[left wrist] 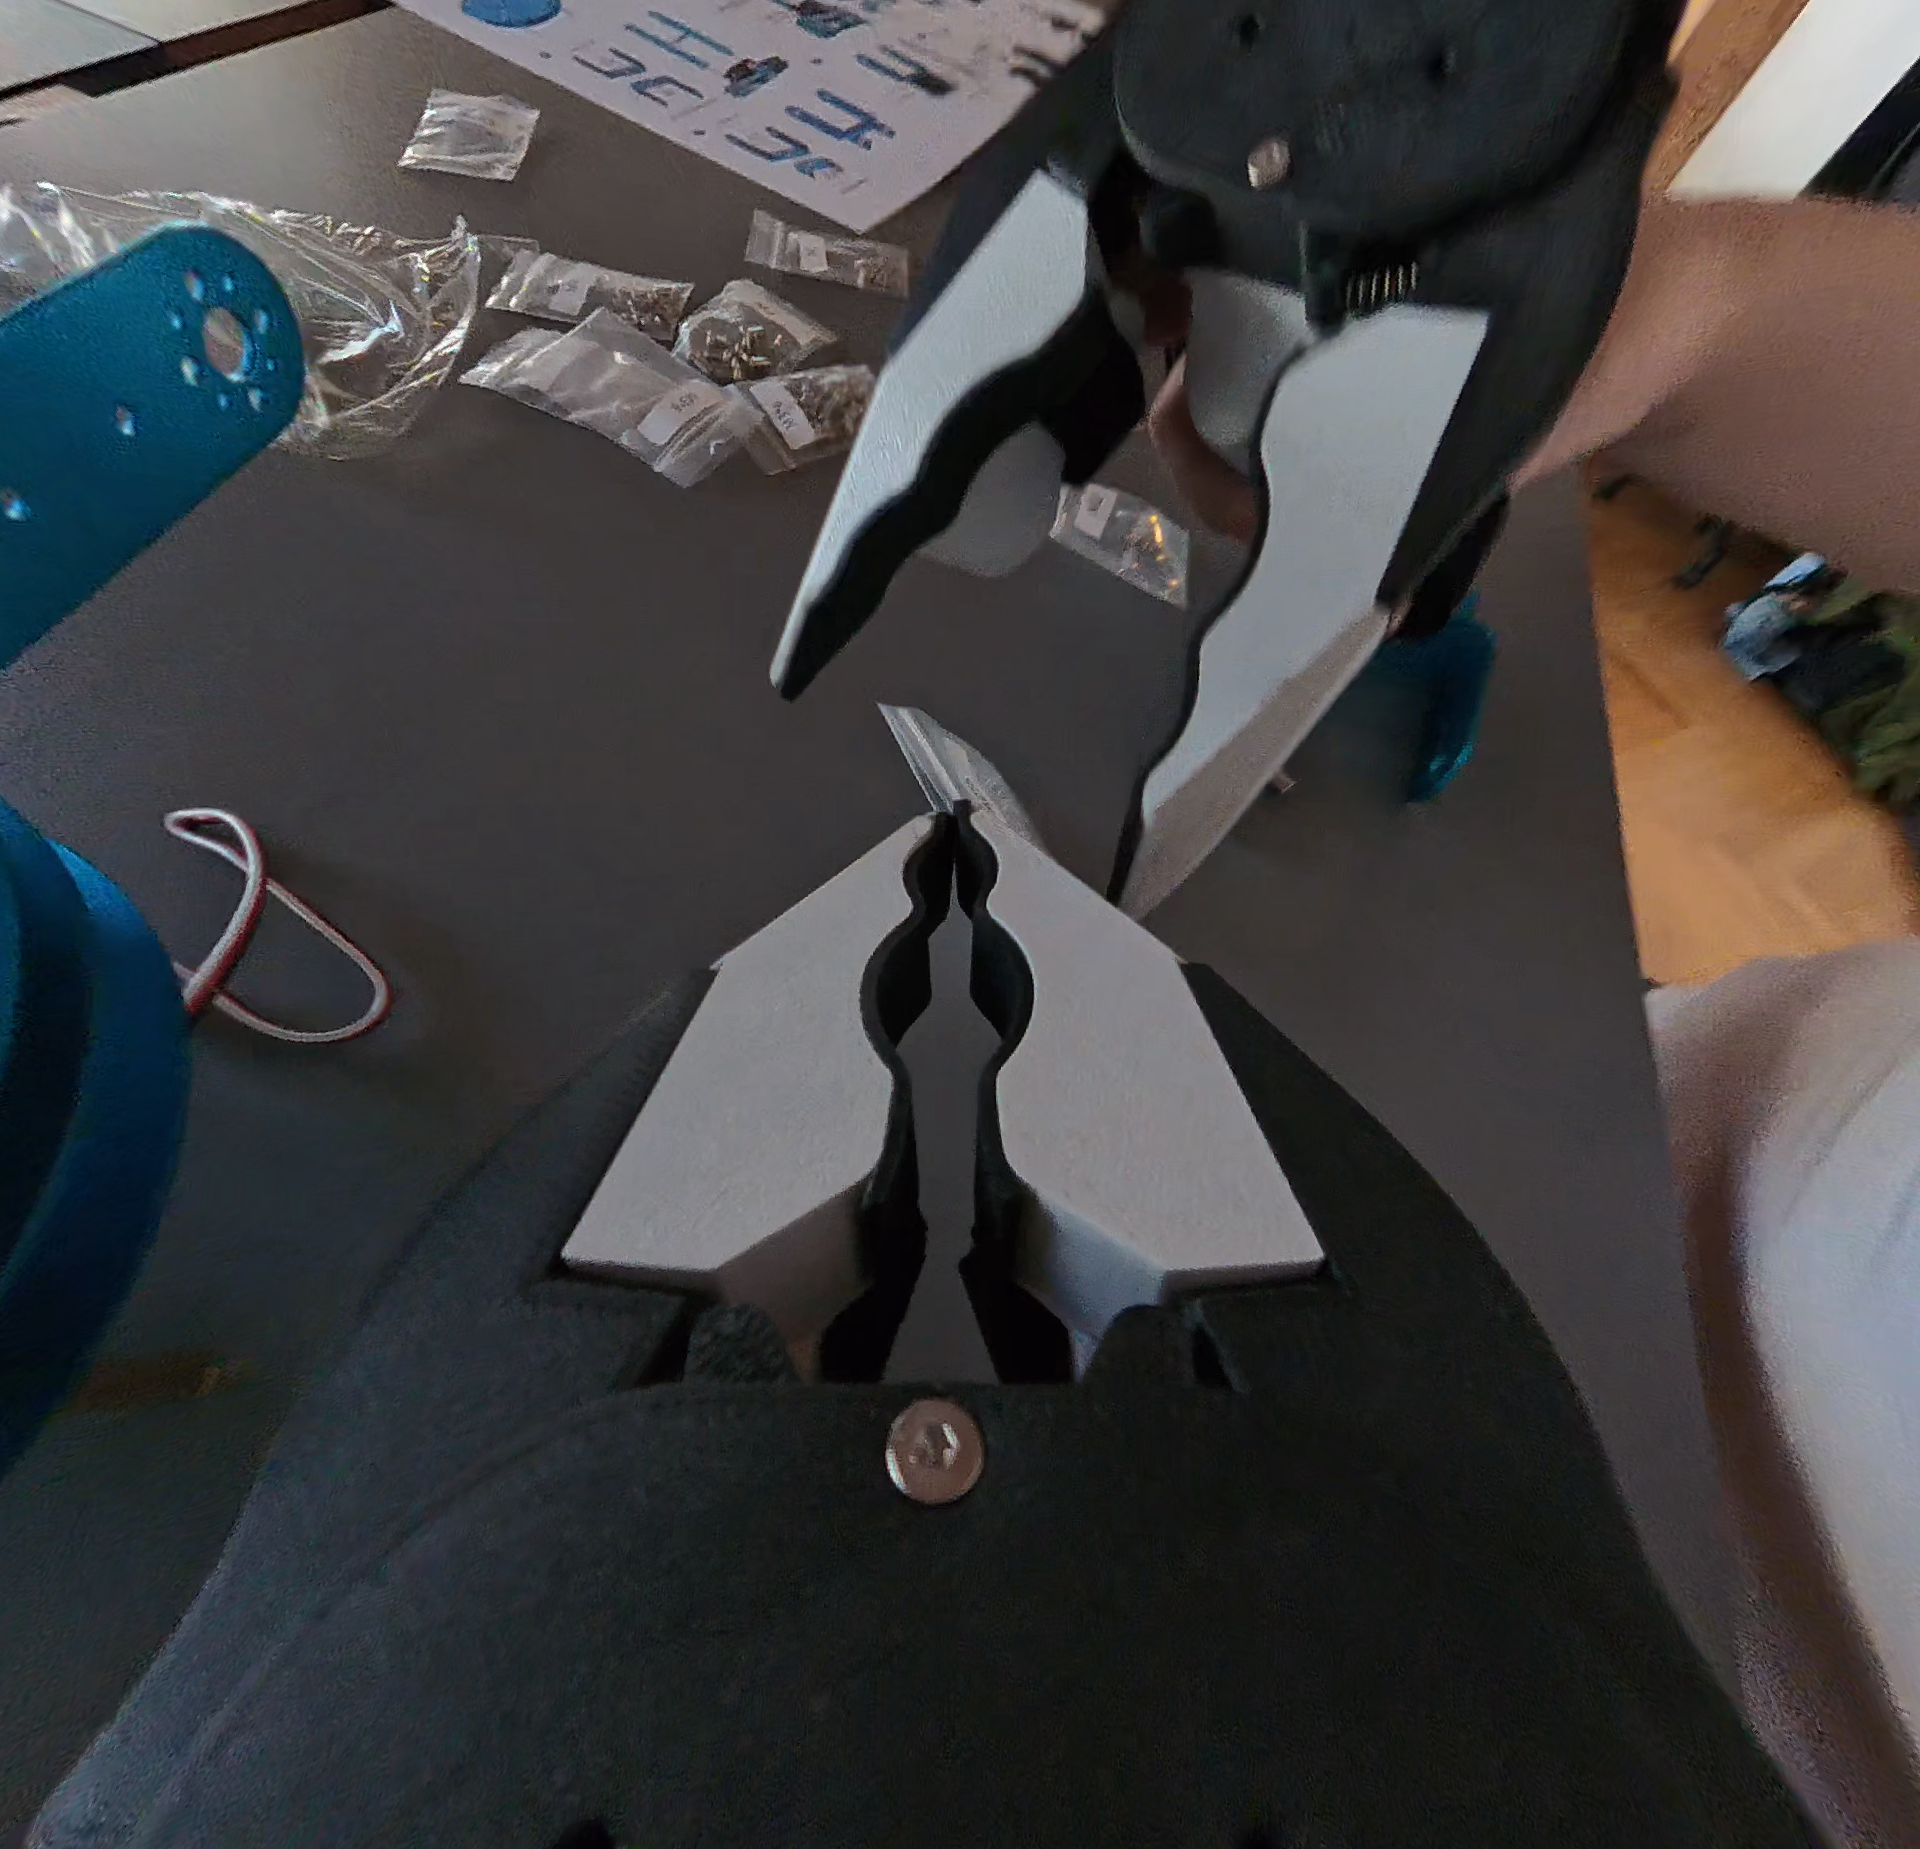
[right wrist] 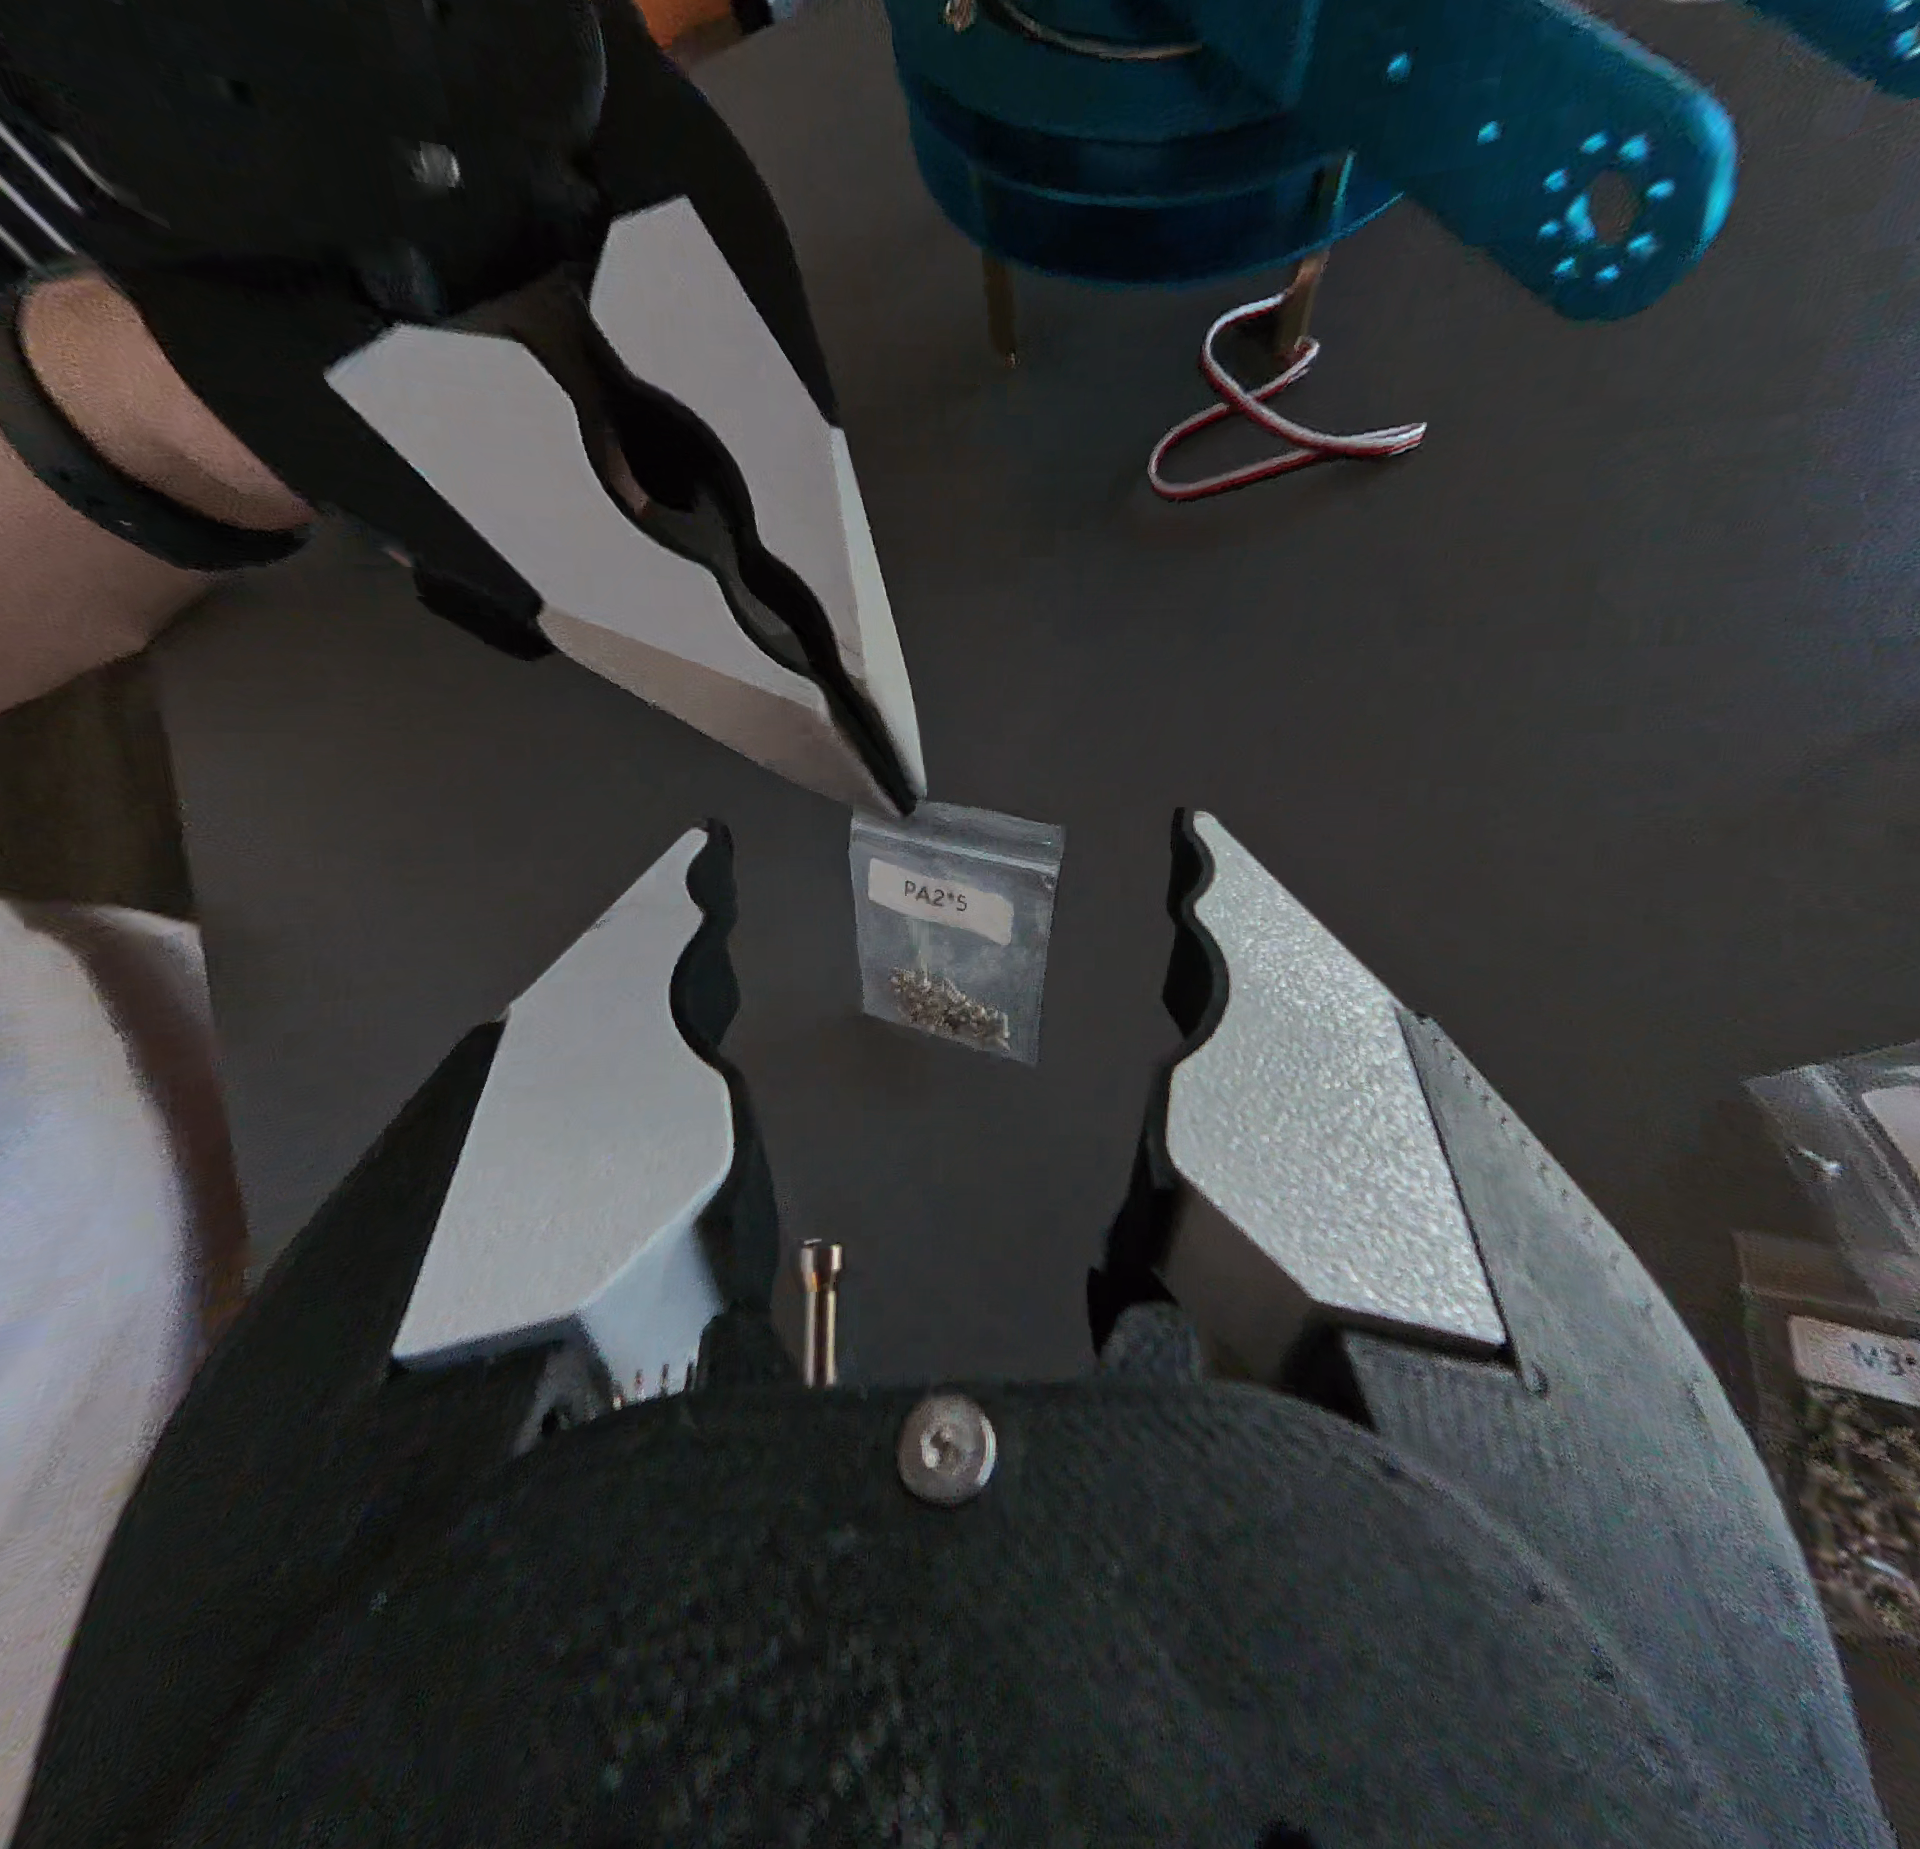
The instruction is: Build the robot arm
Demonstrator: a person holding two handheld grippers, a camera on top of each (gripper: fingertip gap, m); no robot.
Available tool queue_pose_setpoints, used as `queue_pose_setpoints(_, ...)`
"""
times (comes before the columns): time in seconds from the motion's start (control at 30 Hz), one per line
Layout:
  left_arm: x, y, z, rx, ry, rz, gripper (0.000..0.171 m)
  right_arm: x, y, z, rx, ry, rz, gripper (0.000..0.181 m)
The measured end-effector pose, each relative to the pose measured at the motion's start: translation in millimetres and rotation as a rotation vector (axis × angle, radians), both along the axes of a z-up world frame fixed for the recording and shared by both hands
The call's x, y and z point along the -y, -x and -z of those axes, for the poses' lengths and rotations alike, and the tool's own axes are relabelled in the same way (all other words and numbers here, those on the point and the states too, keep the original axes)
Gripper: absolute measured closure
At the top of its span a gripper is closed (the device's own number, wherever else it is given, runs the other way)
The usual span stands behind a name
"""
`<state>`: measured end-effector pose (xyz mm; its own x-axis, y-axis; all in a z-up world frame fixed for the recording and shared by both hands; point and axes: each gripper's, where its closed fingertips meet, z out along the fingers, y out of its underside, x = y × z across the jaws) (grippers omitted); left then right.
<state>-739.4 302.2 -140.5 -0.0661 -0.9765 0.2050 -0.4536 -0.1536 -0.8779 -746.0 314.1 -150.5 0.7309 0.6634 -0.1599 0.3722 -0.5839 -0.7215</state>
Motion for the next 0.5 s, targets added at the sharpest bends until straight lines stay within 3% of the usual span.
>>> queue_pose_setpoints(0.1,5.6,1.1,-4.2,0.017,0.099,-0.001,0.171,7.5,8.0,12.3,0.138,-0.001,0.034,0.093)
queue_pose_setpoints(0.23,9.5,-0.2,1.3,-0.029,0.111,-0.029,0.171,7.8,14.7,18.8,0.257,-0.023,0.067,0.093)
queue_pose_setpoints(0.5,9.8,8.3,8.8,-0.072,0.153,-0.058,0.171,4.5,21.6,27.8,0.268,-0.012,0.138,0.098)
